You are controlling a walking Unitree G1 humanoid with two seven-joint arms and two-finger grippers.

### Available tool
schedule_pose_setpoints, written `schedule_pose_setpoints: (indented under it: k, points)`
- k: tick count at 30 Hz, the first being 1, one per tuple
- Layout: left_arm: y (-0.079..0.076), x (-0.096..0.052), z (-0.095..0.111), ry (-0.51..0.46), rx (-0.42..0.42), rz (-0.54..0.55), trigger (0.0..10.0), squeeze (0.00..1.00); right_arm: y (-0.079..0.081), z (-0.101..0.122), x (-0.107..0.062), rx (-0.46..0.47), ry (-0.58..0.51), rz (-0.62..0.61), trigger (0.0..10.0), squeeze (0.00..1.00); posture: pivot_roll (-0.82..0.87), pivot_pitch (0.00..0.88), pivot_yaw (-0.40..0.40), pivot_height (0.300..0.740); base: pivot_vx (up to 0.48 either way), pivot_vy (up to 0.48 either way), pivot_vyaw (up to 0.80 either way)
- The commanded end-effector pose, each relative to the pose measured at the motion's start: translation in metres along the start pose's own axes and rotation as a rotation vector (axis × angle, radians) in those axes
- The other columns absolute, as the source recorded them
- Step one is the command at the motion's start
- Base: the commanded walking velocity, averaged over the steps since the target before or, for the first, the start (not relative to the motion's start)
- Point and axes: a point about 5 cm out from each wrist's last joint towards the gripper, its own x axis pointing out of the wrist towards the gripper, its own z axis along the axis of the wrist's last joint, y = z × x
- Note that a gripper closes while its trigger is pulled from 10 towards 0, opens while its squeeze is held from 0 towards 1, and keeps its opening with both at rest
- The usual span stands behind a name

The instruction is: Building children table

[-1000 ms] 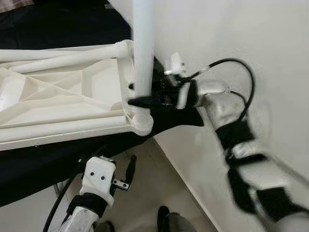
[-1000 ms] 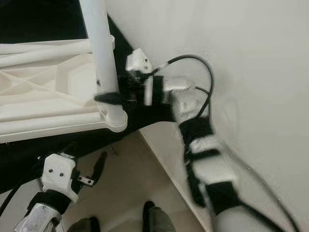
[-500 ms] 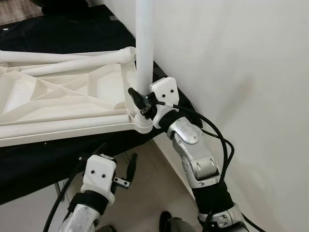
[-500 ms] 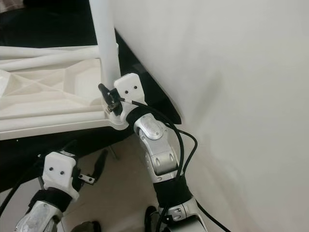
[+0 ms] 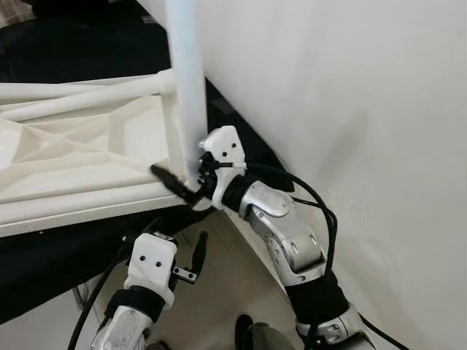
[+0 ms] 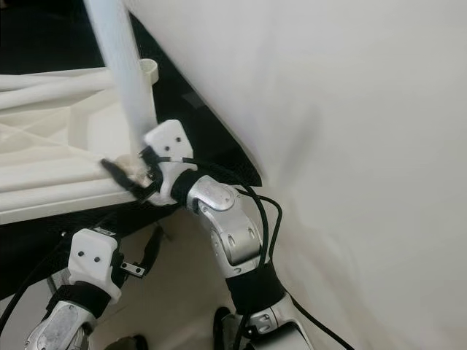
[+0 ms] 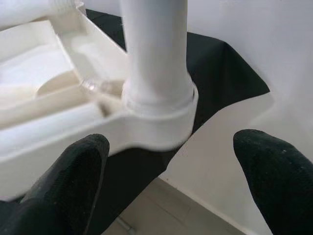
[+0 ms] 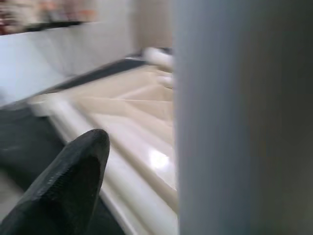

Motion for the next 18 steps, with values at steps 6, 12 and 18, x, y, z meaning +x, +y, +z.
schedule_pose_setpoints:
  k: [6,12,18]
  points:
    - [-0.001,-0.002,-0.004,0.020,-0.007,0.007,10.0,0.00,-0.035,0.009,-0.011,-0.042,-0.003,0.188,10.0,0.00,0.07,0.257,-0.085,0.740,0.000,0.000,0.00]
    - [0.000,-0.003,-0.003,0.019,-0.007,0.010,10.0,0.00,-0.054,0.017,-0.024,-0.019,-0.007,0.264,10.0,0.00,0.08,0.262,-0.083,0.740,0.000,0.000,0.00]
    - [0.001,-0.004,-0.002,0.020,-0.005,0.010,10.0,0.00,-0.075,0.022,-0.030,0.006,-0.006,0.294,10.0,0.00,0.09,0.277,-0.076,0.740,0.000,0.000,0.00]
